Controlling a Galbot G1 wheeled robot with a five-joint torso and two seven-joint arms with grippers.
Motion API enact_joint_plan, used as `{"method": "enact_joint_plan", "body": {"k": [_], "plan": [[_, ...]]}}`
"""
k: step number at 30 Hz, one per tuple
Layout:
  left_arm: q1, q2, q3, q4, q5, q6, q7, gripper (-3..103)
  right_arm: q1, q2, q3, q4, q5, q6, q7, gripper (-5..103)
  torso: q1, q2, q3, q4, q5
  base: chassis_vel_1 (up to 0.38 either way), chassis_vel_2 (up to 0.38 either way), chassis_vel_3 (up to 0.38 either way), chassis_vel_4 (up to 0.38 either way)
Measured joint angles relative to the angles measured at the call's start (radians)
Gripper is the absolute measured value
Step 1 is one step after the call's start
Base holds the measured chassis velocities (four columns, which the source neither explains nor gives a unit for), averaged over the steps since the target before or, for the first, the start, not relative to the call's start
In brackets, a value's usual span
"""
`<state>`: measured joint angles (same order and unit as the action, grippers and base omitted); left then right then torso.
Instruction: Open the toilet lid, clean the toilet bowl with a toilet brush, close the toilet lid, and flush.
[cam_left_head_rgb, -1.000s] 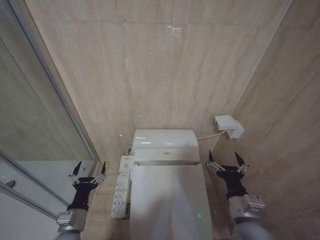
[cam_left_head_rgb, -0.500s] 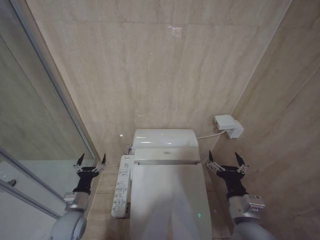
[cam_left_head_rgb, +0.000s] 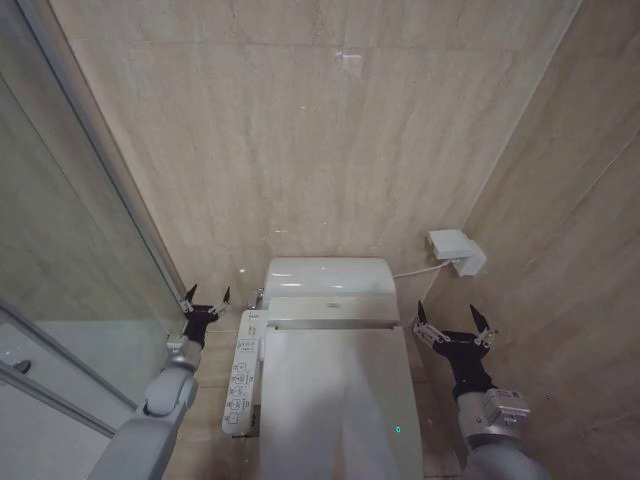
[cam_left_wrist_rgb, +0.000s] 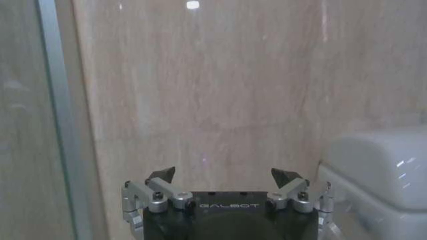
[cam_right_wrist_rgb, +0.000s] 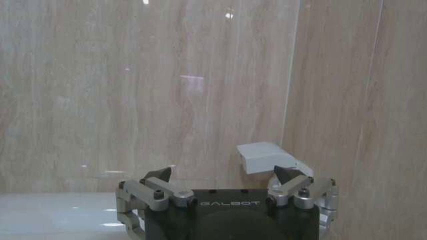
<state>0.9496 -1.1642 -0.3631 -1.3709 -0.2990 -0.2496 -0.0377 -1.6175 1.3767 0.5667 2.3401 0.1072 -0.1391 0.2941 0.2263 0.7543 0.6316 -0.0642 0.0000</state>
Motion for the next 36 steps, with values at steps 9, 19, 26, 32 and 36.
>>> {"method": "enact_joint_plan", "body": {"k": [9, 19, 26, 32, 36], "plan": [[-0.072, 0.006, 0.082, 0.074, -0.008, -0.006, 0.053, 97, 0.000, 0.000, 0.000, 0.000, 0.000, 0.000, 0.000, 100, 0.000, 0.000, 0.000, -0.0002, 0.0000, 0.000, 0.000, 0.000, 0.000], [-0.059, 0.027, 0.094, 0.110, 0.061, -0.076, 0.120, 70, 0.000, 0.000, 0.000, 0.000, 0.000, 0.000, 0.000, 100, 0.000, 0.000, 0.000, 0.0002, 0.0000, 0.000, 0.000, 0.000, 0.000], [-0.049, 0.050, 0.078, 0.152, 0.151, -0.144, 0.175, 43, 0.000, 0.000, 0.000, 0.000, 0.000, 0.000, 0.000, 100, 0.000, 0.000, 0.000, 0.0003, 0.0000, 0.000, 0.000, 0.000, 0.000], [-0.069, 0.047, 0.080, 0.186, 0.193, -0.190, 0.188, 16, 0.000, 0.000, 0.000, 0.000, 0.000, 0.000, 0.000, 100, 0.000, 0.000, 0.000, 0.0000, 0.0001, 0.000, 0.000, 0.000, 0.000], [-0.077, 0.047, 0.086, 0.202, 0.222, -0.217, 0.197, 0, 0.000, 0.000, 0.000, 0.000, 0.000, 0.000, 0.000, 100, 0.000, 0.000, 0.000, -0.0001, 0.0000, 0.000, 0.000, 0.000, 0.000]]}}
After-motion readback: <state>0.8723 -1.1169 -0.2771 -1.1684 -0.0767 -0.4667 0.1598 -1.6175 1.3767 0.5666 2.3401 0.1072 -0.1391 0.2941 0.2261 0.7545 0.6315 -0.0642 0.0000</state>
